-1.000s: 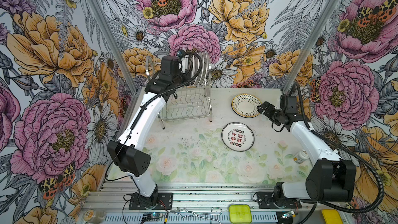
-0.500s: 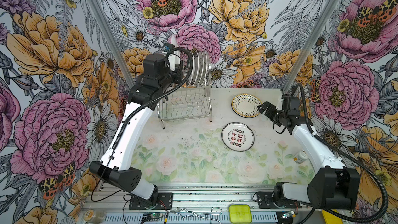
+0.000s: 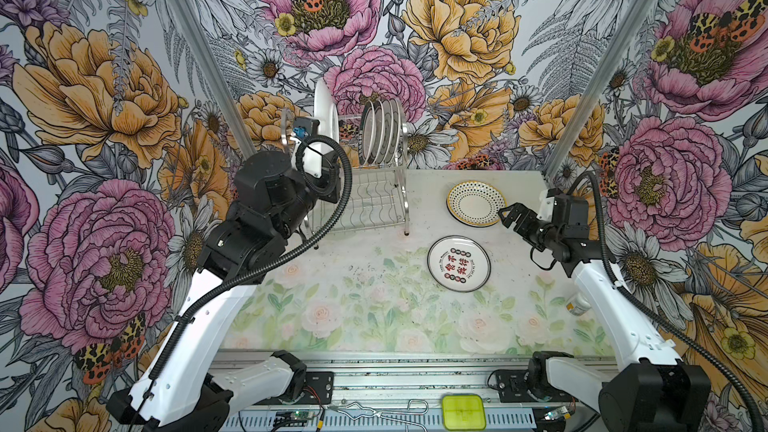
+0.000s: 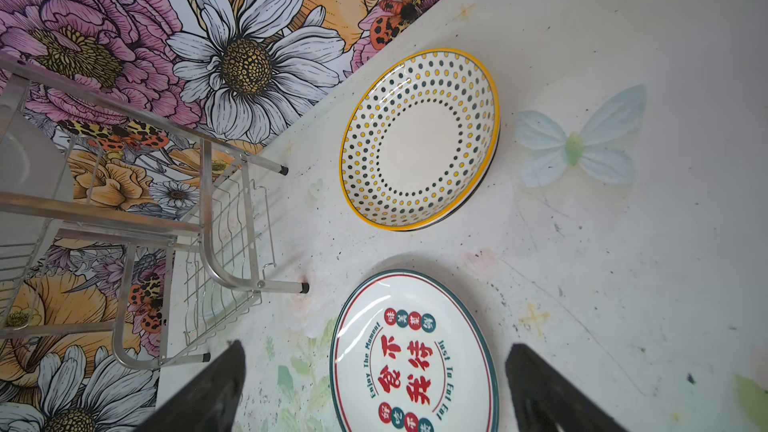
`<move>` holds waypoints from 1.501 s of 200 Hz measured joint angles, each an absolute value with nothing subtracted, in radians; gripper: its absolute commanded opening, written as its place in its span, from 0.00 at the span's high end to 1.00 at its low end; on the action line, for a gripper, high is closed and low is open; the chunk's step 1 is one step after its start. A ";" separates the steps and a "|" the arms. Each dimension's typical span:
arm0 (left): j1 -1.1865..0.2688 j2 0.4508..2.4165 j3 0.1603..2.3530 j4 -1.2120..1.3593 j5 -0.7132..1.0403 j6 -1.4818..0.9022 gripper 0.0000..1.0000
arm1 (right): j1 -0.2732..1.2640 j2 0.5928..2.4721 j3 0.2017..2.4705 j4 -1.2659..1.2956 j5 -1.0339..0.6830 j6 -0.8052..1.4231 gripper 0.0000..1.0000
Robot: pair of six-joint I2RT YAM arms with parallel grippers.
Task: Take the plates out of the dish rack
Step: 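Tilt and lift the white plate out of the rack with the left gripper, then carry the white plate toward the right gripper while the right gripper reaches for it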
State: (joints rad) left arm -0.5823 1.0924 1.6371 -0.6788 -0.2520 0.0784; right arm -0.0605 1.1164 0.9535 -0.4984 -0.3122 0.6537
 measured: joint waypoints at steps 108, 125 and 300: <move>-1.114 1.036 1.353 -0.711 -0.578 0.075 1.00 | -0.060 0.962 0.818 -0.595 -0.314 0.705 0.01; -1.170 1.102 1.317 -0.712 -0.617 0.058 1.00 | -0.060 0.947 0.818 -0.595 -0.327 0.721 0.01; -1.235 1.634 1.266 -0.629 -0.898 0.163 1.00 | 0.168 1.156 1.143 -0.602 -0.533 0.856 0.12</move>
State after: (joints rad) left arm -1.2350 1.6337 1.2659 -0.6289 -0.8978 0.1635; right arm 0.1677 1.1564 1.1427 -0.6022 -0.5335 0.8562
